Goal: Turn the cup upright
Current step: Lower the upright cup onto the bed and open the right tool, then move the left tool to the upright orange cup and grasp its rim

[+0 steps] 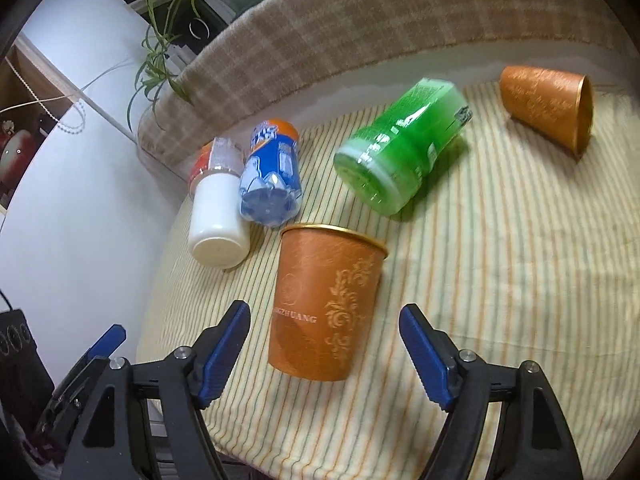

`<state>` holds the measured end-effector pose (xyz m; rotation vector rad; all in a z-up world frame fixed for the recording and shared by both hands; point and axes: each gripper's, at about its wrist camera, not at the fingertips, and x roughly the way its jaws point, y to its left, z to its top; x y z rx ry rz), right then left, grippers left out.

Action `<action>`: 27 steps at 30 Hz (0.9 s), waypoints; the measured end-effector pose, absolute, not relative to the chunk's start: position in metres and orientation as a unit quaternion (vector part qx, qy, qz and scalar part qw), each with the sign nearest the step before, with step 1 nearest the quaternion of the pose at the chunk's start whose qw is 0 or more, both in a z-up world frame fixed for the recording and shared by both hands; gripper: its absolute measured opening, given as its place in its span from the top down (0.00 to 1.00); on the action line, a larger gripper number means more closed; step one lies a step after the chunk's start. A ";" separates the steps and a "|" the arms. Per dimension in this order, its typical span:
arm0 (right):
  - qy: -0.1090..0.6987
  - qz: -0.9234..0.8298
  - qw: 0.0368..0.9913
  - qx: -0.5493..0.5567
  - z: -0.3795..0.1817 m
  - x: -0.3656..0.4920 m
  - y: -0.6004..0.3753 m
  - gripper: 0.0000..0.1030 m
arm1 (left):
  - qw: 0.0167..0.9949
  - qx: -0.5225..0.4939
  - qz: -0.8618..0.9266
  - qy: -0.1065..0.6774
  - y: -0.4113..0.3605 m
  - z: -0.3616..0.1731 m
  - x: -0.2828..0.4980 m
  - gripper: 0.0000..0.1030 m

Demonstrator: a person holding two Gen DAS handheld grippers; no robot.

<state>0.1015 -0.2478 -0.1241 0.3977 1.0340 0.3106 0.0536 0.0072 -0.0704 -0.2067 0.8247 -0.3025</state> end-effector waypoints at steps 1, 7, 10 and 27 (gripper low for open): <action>0.485 0.143 0.842 0.186 -0.122 0.099 -0.250 0.23 | 0.897 -0.102 -0.152 0.402 0.005 -0.070 0.057 0.00; 0.456 0.106 0.871 0.151 -0.109 0.075 -0.265 0.23 | 0.883 -0.094 -0.190 0.419 -0.013 -0.071 0.075 0.00; 0.436 0.078 0.888 0.121 -0.101 0.060 -0.273 0.22 | 0.868 -0.098 -0.213 0.438 -0.024 -0.076 0.085 0.00; 0.403 0.008 0.906 0.127 -0.093 0.016 -0.313 0.21 | 0.777 -0.131 -0.291 0.543 -0.076 -0.110 0.163 0.08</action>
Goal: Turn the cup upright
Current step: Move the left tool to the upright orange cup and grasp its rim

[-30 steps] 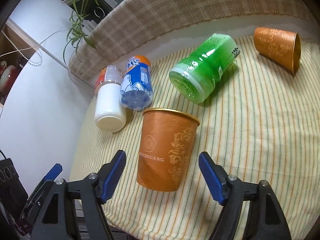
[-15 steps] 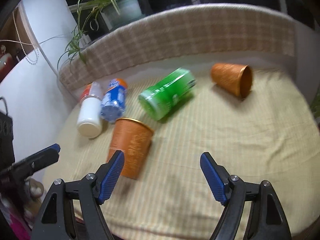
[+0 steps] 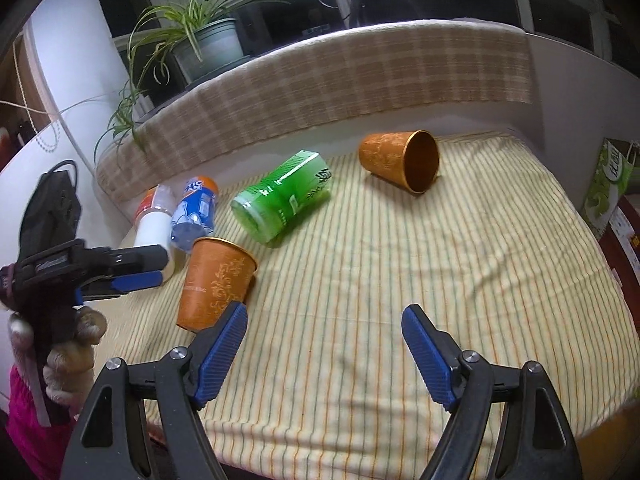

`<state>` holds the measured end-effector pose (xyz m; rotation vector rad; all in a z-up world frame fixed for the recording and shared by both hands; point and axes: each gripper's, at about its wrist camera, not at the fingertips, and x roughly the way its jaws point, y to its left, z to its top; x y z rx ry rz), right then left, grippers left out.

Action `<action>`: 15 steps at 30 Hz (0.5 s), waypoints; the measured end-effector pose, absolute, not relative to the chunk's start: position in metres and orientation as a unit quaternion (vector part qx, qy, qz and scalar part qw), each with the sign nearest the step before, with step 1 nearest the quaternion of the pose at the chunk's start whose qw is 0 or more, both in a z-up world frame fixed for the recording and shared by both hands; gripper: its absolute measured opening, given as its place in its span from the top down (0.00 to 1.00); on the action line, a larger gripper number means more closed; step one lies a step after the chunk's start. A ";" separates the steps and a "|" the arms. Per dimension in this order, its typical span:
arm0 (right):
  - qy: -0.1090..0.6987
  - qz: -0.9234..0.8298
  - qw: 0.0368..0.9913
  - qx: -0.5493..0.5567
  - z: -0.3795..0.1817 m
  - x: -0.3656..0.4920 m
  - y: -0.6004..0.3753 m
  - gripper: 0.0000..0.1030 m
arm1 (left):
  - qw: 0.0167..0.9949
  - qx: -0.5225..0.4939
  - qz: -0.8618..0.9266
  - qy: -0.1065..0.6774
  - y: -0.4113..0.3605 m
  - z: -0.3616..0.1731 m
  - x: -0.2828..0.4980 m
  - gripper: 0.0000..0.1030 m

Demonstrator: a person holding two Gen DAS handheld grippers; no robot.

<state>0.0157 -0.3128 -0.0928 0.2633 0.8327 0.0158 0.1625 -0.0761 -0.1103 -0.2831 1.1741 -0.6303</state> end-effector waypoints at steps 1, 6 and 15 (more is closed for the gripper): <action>0.402 0.006 0.906 0.128 -0.093 0.014 -0.314 0.21 | 0.775 -0.131 -0.292 0.545 -0.078 -0.112 0.164 0.08; 0.403 0.003 0.906 0.130 -0.095 0.014 -0.316 0.21 | 0.768 -0.133 -0.294 0.553 -0.084 -0.116 0.173 0.08; 0.402 -0.007 0.905 0.142 -0.098 0.012 -0.321 0.21 | 0.755 -0.127 -0.288 0.575 -0.094 -0.130 0.185 0.18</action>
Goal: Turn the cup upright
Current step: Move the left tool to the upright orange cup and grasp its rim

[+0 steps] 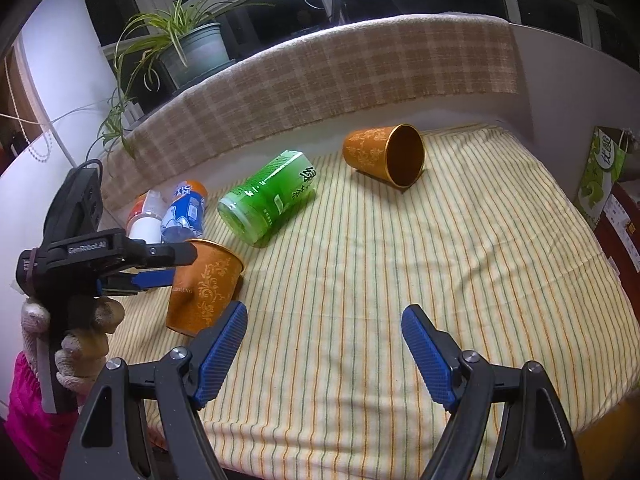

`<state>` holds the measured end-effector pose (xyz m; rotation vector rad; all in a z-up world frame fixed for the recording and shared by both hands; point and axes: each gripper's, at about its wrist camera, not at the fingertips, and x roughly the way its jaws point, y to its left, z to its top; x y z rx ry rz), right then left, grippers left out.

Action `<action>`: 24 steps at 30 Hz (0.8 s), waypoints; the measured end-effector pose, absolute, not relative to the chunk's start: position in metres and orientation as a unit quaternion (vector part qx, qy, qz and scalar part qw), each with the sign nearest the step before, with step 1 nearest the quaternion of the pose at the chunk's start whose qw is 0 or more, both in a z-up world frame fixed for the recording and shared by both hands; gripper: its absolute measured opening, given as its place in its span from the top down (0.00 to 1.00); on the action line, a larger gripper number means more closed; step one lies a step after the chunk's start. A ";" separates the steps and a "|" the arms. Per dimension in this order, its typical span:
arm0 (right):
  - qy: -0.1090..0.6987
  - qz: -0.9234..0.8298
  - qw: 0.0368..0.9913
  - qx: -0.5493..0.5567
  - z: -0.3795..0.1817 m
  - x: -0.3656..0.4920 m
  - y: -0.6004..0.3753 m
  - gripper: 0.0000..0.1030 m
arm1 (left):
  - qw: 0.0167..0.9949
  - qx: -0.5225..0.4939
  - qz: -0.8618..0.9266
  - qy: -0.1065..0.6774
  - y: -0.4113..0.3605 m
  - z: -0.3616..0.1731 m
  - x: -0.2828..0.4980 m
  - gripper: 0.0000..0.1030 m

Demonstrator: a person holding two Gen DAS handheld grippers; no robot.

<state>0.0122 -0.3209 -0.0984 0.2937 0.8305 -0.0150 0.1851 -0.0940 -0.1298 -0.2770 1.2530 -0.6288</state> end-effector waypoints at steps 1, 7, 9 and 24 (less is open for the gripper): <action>0.401 -0.008 0.905 0.142 -0.098 0.011 -0.321 0.21 | 0.754 -0.127 -0.289 0.576 -0.095 -0.131 0.186 0.18; 0.401 -0.015 0.904 0.145 -0.099 0.010 -0.325 0.21 | 0.751 -0.121 -0.292 0.580 -0.106 -0.133 0.190 0.25; 0.401 -0.016 0.904 0.146 -0.099 0.009 -0.326 0.21 | 0.748 -0.119 -0.291 0.584 -0.108 -0.136 0.191 0.25; 0.402 -0.022 0.904 0.145 -0.100 0.011 -0.327 0.21 | 0.759 -0.105 -0.283 0.578 -0.111 -0.138 0.189 0.33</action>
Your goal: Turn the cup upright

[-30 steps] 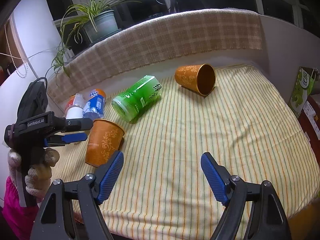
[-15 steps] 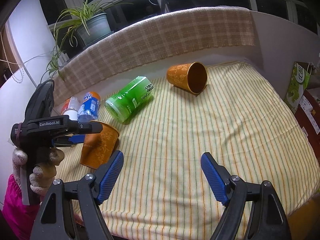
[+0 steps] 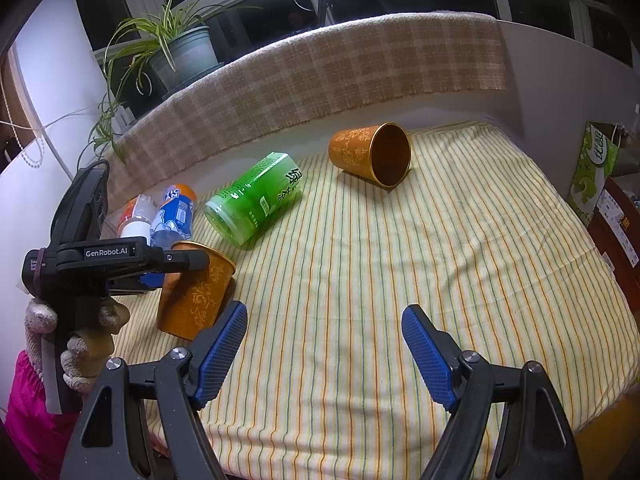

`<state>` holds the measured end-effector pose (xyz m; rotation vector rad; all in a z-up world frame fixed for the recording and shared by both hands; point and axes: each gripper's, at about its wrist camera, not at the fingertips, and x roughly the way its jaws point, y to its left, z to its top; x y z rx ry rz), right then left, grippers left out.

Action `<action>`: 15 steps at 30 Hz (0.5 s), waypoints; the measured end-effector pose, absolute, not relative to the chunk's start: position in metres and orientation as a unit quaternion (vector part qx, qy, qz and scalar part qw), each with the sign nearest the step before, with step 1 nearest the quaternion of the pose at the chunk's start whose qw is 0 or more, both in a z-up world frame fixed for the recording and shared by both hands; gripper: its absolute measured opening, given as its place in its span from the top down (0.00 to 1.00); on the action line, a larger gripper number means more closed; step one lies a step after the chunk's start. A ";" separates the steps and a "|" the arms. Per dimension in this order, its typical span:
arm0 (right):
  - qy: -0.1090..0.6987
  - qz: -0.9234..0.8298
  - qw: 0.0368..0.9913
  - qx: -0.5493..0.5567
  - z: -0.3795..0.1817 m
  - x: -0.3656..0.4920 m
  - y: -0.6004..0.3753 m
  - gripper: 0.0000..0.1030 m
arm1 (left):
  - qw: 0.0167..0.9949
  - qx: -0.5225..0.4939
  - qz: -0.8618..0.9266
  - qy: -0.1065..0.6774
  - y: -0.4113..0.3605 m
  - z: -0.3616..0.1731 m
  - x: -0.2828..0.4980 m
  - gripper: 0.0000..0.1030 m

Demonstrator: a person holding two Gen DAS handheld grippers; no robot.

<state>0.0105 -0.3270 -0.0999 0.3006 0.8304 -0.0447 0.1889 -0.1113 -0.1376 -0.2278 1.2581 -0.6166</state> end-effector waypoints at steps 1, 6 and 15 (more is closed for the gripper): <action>0.402 -0.022 0.904 0.144 -0.100 0.011 -0.327 0.21 | 0.763 -0.102 -0.281 0.573 -0.111 -0.135 0.187 0.33; 0.403 -0.022 0.904 0.143 -0.100 0.011 -0.324 0.21 | 0.787 -0.087 -0.275 0.546 -0.107 -0.122 0.176 0.33; 0.401 -0.021 0.905 0.141 -0.100 0.011 -0.321 0.21 | 0.831 -0.056 -0.259 0.490 -0.103 -0.100 0.151 0.34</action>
